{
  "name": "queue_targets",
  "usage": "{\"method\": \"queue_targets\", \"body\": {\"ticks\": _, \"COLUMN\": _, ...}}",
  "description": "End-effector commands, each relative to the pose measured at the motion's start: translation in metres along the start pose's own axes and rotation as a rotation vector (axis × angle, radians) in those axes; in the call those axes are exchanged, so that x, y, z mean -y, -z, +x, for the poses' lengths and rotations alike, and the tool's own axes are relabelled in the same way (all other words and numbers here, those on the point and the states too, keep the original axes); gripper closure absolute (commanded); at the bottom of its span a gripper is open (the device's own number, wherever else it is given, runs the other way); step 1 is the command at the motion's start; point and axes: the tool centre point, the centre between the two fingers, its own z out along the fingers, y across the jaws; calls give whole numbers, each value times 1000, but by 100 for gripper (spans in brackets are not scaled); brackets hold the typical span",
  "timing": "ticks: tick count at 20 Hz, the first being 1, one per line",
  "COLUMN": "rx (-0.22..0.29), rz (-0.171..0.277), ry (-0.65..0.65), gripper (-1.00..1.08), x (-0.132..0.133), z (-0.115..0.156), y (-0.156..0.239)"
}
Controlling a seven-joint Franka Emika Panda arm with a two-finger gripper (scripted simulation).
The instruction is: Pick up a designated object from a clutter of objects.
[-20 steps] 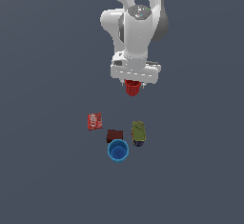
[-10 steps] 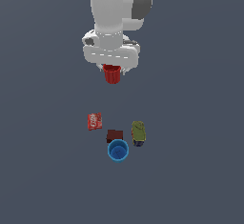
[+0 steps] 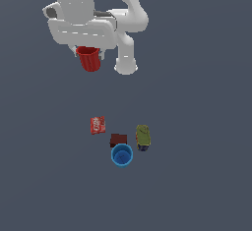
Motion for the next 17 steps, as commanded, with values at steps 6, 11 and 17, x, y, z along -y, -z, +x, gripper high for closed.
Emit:
{"method": "queue_targets", "body": {"ticks": 6, "rx": -1, "rz": -2, "ry": 2, "gripper": 108, "x": -40, "z": 15, "y": 41}}
{"method": "queue_targets", "body": {"ticks": 11, "rx": -2, "rz": -3, "ry": 3, "gripper": 108, "x": -53, "z": 21, "y": 54}}
{"method": "queue_targets", "body": {"ticks": 17, "rx": -2, "rz": -3, "ry": 3, "gripper": 108, "x": -59, "z": 24, "y": 60}}
